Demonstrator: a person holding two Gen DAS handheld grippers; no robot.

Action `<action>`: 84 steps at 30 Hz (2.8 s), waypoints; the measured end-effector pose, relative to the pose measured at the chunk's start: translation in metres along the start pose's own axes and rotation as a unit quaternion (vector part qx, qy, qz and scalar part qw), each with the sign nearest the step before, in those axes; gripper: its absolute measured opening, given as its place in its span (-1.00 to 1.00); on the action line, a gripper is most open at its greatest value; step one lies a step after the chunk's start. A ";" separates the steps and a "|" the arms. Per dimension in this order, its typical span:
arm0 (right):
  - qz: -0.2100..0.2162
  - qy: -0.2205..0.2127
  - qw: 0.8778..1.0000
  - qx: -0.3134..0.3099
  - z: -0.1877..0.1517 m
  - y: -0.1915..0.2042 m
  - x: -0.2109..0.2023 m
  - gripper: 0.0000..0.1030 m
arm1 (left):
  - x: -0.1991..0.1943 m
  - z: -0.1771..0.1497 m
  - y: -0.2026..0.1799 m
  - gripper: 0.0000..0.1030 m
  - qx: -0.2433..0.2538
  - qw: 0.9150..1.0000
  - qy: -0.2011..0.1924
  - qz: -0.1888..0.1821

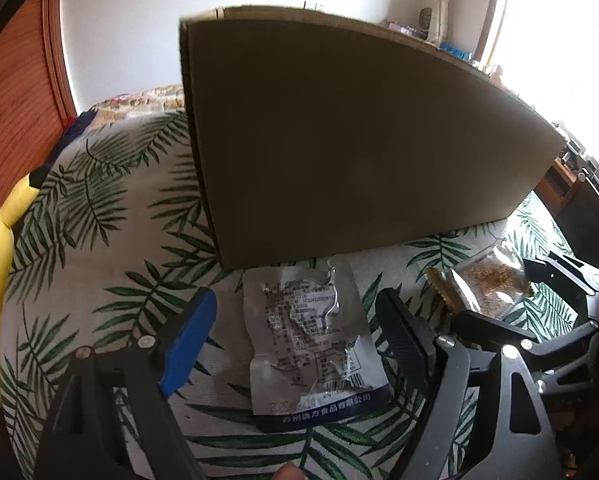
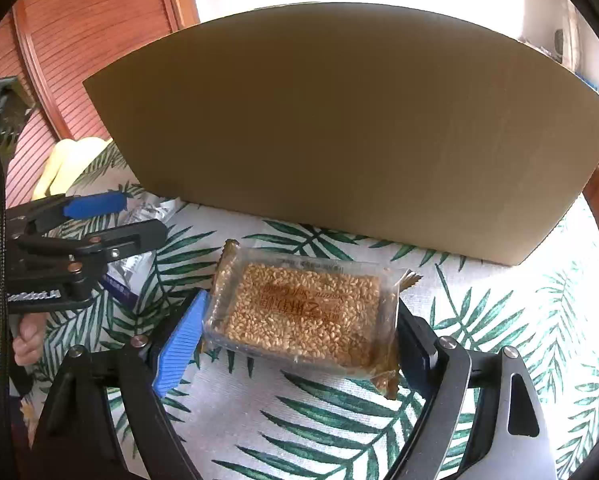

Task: Organize snacks
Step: 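Reach the left tool to the silver packet while the right tool reaches the clear granule tray, then close the left tool on the silver packet while the right tool grasps the granule tray, then lift both packets and carry them over the cardboard box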

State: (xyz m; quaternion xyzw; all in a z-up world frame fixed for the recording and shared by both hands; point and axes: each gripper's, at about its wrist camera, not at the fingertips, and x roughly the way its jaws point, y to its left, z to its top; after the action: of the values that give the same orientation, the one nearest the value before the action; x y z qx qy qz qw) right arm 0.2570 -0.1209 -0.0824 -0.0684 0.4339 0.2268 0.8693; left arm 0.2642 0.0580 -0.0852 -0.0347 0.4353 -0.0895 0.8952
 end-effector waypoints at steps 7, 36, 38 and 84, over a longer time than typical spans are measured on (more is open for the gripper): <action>0.003 -0.004 1.000 -0.005 -0.002 -0.002 -0.004 0.71 | 0.010 0.006 -0.012 0.60 0.004 1.000 0.006 0.027; -0.002 -0.004 1.000 -0.009 0.000 0.005 0.004 0.73 | -0.037 -0.028 -0.022 0.13 0.004 1.000 -0.027 0.004; -0.002 -0.004 1.000 -0.008 -0.001 0.005 0.004 0.71 | -0.040 -0.031 -0.020 0.13 0.003 0.999 -0.032 0.000; -0.051 -0.172 0.983 -0.042 0.089 -0.041 -0.117 0.67 | -0.102 0.115 -0.056 0.13 0.068 0.978 -0.195 -0.042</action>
State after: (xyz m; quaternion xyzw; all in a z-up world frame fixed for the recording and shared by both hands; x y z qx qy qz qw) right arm 0.2788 -0.1683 0.0614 -0.0871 0.2642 0.2089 0.9375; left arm 0.2849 0.0206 0.0727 -0.0086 0.2436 -0.1480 0.9585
